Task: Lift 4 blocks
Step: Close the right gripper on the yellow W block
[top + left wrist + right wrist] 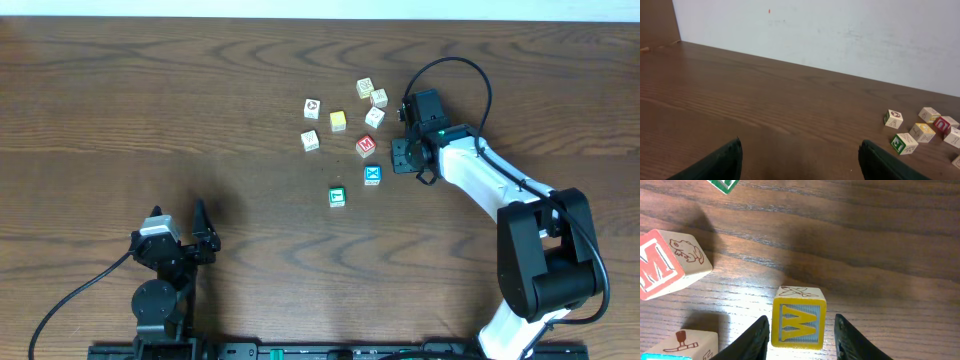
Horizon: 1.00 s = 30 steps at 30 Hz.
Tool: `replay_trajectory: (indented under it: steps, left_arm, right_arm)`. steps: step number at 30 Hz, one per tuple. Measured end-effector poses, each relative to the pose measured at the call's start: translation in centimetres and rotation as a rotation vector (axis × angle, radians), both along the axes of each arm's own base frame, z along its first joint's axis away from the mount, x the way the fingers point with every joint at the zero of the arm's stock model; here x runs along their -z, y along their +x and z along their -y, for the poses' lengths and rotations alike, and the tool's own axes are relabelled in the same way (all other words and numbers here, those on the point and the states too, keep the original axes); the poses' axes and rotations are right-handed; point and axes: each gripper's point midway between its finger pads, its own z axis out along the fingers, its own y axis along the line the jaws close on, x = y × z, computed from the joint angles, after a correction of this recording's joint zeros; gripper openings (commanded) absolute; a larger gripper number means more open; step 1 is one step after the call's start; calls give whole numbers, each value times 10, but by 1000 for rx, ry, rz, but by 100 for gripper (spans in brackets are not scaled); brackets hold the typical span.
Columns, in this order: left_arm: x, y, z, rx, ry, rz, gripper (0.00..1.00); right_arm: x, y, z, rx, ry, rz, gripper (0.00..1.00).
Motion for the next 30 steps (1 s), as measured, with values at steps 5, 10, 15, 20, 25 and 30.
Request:
replay_trajectory:
  steps: [5, 10, 15, 20, 25, 30]
  left_arm:
    - [0, 0, 0, 0, 0, 0, 75]
    - [0, 0, 0, 0, 0, 0, 75]
    - [0, 0, 0, 0, 0, 0, 75]
    - [0, 0, 0, 0, 0, 0, 75]
    - [0, 0, 0, 0, 0, 0, 75]
    - [0, 0, 0, 0, 0, 0, 75]
  right_arm:
    - [0, 0, 0, 2, 0, -2, 44]
    - [0, -1, 0, 2, 0, -3, 41]
    - [0, -1, 0, 3, 0, -3, 39]
    - [0, -1, 0, 3, 0, -3, 40]
    - [0, 0, 0, 6, 2, 0, 43]
    - [0, 0, 0, 10, 4, 0, 41]
